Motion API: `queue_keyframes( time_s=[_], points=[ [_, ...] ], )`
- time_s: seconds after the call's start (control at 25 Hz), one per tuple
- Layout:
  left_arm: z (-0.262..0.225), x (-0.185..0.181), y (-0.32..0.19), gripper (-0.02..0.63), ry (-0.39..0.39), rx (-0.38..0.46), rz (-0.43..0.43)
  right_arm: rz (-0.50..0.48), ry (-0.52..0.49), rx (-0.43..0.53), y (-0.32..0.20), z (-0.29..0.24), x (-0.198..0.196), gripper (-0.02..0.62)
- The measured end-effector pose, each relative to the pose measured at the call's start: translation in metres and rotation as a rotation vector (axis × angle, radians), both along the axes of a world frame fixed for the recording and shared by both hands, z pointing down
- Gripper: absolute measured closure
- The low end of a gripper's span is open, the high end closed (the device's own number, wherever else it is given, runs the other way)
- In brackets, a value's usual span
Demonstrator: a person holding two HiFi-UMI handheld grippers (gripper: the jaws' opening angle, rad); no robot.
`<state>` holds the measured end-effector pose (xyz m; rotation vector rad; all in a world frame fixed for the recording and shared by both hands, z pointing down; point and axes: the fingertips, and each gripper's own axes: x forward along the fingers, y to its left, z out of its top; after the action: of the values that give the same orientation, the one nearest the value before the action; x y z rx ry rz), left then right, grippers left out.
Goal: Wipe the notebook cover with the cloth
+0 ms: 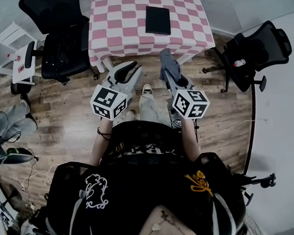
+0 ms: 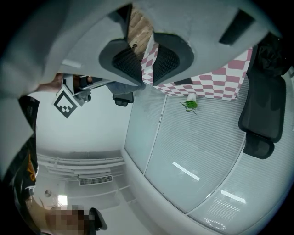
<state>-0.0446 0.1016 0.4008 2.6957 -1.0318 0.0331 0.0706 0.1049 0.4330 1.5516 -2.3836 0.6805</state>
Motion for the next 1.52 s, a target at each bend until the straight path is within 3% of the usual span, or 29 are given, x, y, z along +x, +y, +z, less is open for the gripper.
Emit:
queue_keyframes(
  time_s=[0.4, 0.92, 1.52],
  points=[
    [0.006, 0.056, -0.089, 0.533, -0.039, -0.028, -0.027, -0.027, -0.015, -0.023, -0.104, 0.006, 0.058, 0.505],
    [0.004, 0.093, -0.191, 0.532, -0.095, -0.021, -0.121, -0.058, -0.056, -0.049, -0.219, 0.019, 0.121, 0.505],
    [0.017, 0.083, -0.222, 0.532, -0.155, -0.074, -0.181, -0.110, -0.067, -0.089, -0.261, 0.037, 0.119, 0.505]
  ],
)
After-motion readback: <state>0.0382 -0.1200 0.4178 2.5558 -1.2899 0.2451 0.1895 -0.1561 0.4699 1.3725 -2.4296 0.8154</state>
